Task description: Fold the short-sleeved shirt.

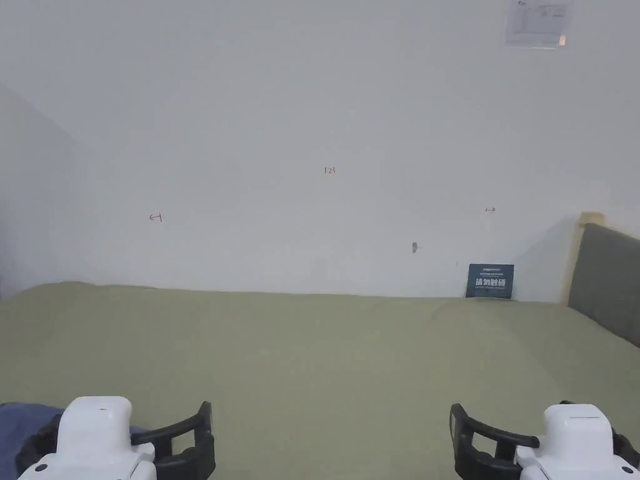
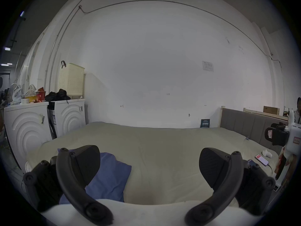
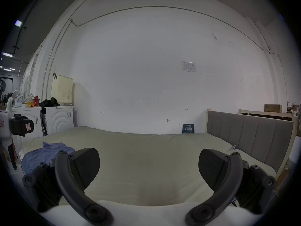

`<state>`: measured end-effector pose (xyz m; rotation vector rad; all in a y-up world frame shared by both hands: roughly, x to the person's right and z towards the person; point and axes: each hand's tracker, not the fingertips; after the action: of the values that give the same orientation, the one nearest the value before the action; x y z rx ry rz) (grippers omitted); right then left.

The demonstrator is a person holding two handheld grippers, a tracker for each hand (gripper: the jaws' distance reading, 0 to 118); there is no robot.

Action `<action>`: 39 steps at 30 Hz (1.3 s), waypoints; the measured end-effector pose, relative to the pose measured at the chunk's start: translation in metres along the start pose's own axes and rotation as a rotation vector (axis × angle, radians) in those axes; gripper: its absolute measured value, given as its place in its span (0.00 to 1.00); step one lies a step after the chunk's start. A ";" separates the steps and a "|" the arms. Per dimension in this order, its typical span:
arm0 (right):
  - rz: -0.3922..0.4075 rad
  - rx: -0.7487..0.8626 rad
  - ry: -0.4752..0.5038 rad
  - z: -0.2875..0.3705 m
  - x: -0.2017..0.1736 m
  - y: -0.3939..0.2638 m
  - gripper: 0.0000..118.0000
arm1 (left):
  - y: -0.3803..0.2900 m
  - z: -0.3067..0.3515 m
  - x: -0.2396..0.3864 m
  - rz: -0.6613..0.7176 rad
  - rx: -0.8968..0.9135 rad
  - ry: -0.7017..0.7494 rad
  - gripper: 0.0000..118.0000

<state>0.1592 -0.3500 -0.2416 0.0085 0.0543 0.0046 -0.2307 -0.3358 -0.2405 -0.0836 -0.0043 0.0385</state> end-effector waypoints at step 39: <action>0.018 -0.050 -0.006 -0.002 -0.004 0.002 1.00 | -0.003 -0.003 -0.007 0.021 0.012 -0.001 1.00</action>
<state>0.1550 -0.3479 -0.2436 -0.0412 0.0479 0.0241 -0.2376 -0.3395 -0.2435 -0.0715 -0.0043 0.0591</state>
